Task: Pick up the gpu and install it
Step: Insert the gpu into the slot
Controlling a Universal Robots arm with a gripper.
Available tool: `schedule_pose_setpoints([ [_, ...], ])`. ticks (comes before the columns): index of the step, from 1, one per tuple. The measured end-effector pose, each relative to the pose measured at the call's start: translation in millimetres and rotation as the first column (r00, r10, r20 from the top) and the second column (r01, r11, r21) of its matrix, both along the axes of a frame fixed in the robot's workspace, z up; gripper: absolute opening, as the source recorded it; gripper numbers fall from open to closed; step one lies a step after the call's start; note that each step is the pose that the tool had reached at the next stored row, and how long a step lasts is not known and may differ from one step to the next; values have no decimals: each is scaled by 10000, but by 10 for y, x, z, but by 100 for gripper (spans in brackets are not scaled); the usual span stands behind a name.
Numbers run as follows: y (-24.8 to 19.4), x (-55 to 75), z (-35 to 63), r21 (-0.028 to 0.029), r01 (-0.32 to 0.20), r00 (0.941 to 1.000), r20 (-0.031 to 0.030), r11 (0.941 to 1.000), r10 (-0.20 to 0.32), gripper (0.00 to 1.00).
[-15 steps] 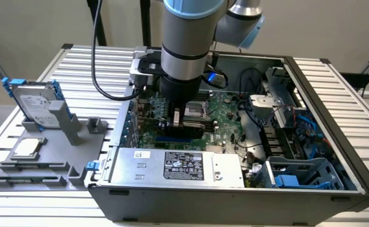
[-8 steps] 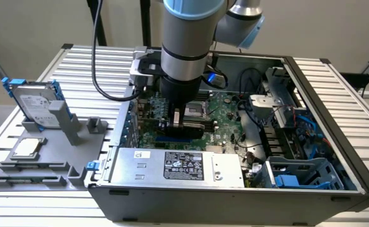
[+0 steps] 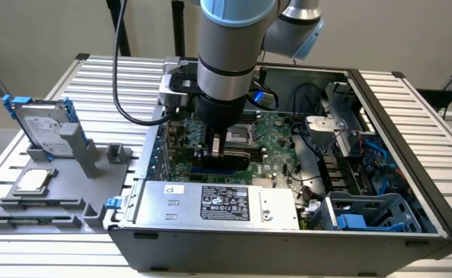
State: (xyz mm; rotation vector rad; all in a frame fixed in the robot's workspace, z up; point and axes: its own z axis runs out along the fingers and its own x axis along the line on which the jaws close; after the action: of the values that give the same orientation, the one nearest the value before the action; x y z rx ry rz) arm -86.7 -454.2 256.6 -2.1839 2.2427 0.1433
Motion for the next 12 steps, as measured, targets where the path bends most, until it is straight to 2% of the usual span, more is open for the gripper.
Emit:
schedule_pose_setpoints([
  [12, 2, 0, 39, 0, -44, 10000, -62, 10000, 44, 27],
])
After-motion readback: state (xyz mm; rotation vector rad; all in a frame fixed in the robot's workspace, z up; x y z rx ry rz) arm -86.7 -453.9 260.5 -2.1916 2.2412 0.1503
